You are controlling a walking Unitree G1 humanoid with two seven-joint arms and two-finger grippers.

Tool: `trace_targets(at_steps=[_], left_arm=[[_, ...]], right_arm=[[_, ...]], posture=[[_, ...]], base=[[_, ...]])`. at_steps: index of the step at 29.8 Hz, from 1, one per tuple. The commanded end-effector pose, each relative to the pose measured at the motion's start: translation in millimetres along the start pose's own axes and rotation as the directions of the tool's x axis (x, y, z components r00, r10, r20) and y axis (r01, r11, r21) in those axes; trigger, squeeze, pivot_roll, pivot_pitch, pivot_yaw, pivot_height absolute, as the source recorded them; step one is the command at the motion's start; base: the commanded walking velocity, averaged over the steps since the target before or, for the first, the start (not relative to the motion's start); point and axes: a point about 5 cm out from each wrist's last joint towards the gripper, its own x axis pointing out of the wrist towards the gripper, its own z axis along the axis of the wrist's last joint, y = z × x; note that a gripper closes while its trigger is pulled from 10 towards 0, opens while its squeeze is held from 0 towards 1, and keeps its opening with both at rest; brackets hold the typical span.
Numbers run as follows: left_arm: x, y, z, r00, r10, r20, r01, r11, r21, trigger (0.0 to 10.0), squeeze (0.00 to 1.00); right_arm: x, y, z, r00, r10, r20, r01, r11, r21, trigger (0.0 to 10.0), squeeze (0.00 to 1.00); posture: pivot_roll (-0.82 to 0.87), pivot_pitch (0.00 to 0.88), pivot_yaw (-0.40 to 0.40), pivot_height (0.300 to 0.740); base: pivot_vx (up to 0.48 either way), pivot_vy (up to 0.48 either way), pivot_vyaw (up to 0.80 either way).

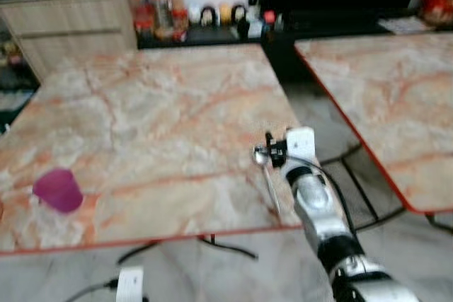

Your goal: Setting the table

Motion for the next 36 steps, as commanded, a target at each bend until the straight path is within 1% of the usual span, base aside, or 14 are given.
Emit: trace_targets(at_steps=[1,4,7,10,14,15,18,21,25,28,29,30,32,36], left_arm=[[-0.4,11.4,-1,1.000,0.027,-0.010,-0.027,1.000,0.001,10.0,0.00],[-0.2,12.3,0,0.999,0.031,-0.008,-0.031,0.999,0.005,10.0,0.00],[0.0,13.3,1,0.999,0.036,-0.005,-0.036,0.999,0.002,10.0,0.00],[-0.2,13.7,0,0.999,0.037,-0.007,-0.037,0.999,-0.001,10.0,0.00],[-2.6,15.4,-8,0.999,0.042,-0.024,-0.042,0.999,-0.003,10.0,0.00],[-2.6,15.4,-8,0.999,0.042,-0.024,-0.042,0.999,-0.003,10.0,0.00],[-4.7,16.3,-16,0.998,0.037,-0.046,-0.037,0.999,0.010,10.0,0.00],[-4.7,17.0,-16,0.998,0.037,-0.044,-0.037,0.999,0.011,10.0,0.00],[-4.7,17.1,-16,0.998,0.037,-0.043,-0.037,0.999,0.011,10.0,0.00],[-4.0,16.6,-13,0.999,0.032,-0.038,-0.031,0.999,0.022,10.0,0.00],[-4.0,16.6,-13,0.999,0.032,-0.038,-0.031,0.999,0.022,10.0,0.00],[-3.4,16.2,-11,0.999,0.031,-0.034,-0.030,0.999,0.023,10.0,0.00],[-3.1,15.9,-10,0.999,0.029,-0.032,-0.028,0.999,0.026,10.0,0.00],[-2.8,14.8,-10,0.999,0.025,-0.033,-0.024,0.999,0.030,10.0,0.00]], right_arm=[[3.6,12.5,6,0.999,0.040,0.021,-0.040,0.999,0.007,10.0,0.00],[3.3,13.9,6,0.999,0.047,0.021,-0.047,0.999,0.010,10.0,0.00],[0.4,15.5,4,0.998,0.060,0.018,-0.060,0.998,0.018,10.0,0.00],[-6.0,14.4,-4,0.999,0.049,-0.009,-0.049,0.999,0.023,10.0,0.00],[-23.6,11.2,-11,0.999,0.033,-0.024,-0.032,0.999,0.034,10.0,0.00],[-23.6,11.2,-11,0.999,0.033,-0.024,-0.032,0.999,0.034,10.0,0.00],[-39.7,5.1,-12,0.998,0.010,-0.054,-0.008,0.999,0.045,10.0,0.00],[-46.7,2.1,-10,0.998,-0.016,-0.061,0.020,0.998,0.067,10.0,0.00],[-51.2,0.8,-12,0.996,-0.030,-0.079,0.036,0.997,0.067,10.0,0.00],[-63.9,-4.8,-20,0.986,-0.061,-0.155,0.070,0.996,0.056,10.0,0.00],[-63.9,-4.8,-20,0.986,-0.061,-0.155,0.070,0.996,0.056,10.0,0.00],[-66.4,-8.3,-22,0.977,-0.079,-0.198,0.091,0.995,0.050,10.0,0.00],[-67.8,-10.3,-24,0.971,-0.085,-0.224,0.097,0.994,0.044,10.0,0.00],[-67.7,-14.2,-27,0.962,-0.089,-0.256,0.101,0.994,0.032,10.0,0.00]], posture=[[0.01,0.000,-0.012,0.732],[0.01,0.000,-0.012,0.732],[0.02,0.000,-0.014,0.732],[0.02,0.000,-0.015,0.732],[0.01,0.000,-0.014,0.732],[0.01,0.000,-0.014,0.732],[0.00,0.000,-0.010,0.732],[-0.01,0.000,-0.006,0.732],[-0.02,0.000,-0.003,0.732],[-0.03,0.000,-0.005,0.732],[-0.03,0.000,-0.005,0.732],[-0.03,0.000,-0.007,0.732],[-0.03,0.000,-0.006,0.732],[-0.03,0.000,-0.006,0.732]], base=[[0.349,0.000,0.00],[0.323,0.000,0.00],[0.000,0.000,0.00],[0.000,0.000,0.00],[0.000,0.000,0.00],[0.000,0.000,0.00],[0.000,0.000,0.00],[0.000,0.000,0.00],[0.000,0.000,0.00],[0.000,0.000,0.00],[0.000,0.000,0.00],[0.000,0.000,0.00],[0.000,0.000,0.00],[0.000,0.000,0.00]])
